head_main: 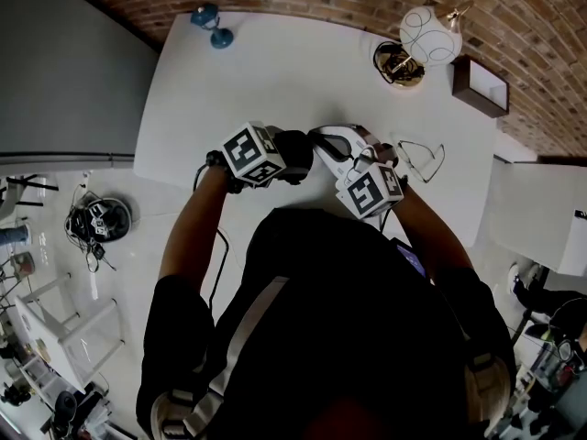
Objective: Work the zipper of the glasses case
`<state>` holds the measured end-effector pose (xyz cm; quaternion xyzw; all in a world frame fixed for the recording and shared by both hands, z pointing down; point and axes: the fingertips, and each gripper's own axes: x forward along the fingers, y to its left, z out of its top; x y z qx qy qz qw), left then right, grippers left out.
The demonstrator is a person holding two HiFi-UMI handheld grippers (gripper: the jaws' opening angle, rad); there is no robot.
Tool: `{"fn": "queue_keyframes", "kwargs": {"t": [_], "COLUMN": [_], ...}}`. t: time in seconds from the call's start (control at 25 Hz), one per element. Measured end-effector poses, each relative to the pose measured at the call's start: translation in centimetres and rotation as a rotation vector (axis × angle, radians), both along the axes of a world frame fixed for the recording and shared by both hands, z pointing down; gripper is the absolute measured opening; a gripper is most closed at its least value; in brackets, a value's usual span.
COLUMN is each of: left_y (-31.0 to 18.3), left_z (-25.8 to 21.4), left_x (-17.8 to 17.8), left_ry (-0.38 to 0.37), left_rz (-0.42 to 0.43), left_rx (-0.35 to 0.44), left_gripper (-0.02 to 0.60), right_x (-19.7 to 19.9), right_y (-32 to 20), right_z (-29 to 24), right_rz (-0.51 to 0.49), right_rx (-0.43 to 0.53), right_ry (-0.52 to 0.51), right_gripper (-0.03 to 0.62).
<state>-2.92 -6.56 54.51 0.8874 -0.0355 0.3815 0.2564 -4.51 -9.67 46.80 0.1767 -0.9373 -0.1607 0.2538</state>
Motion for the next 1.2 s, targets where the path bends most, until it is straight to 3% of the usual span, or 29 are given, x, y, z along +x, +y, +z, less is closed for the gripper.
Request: {"fn": "queue_keyframes", "kwargs": {"t": [0.36,0.56,0.84,1.2], "left_y": [0.6,1.5,2.4,3.6], "left_z": [1.0,1.6,2.9,3.8], "left_x": [-0.5,-0.6,-1.0,-0.6], "left_ry": [-0.082,-0.106,-0.209,-0.237], "left_rz": [0.108,0.166,0.331,0.481], "left_rx": [0.002,-0.037,-0.054,-0.076], "left_gripper": [0.258,0.258,0.259,0.261], "right_x": [-0.3,-0.3,0.1,0.8], "right_y": [0.3,0.3,0.7,1.3], "right_z": [0.3,0.5,1.4,2.2], "right_rz": [-0.025,-0.029,-0.048,-0.027], "right_rx": [0.028,0.024,0.019,0.005], "right_ry": [0.045,0.053,0.097,0.135], "right_gripper": [0.006,0.006,0.006,0.008]}}
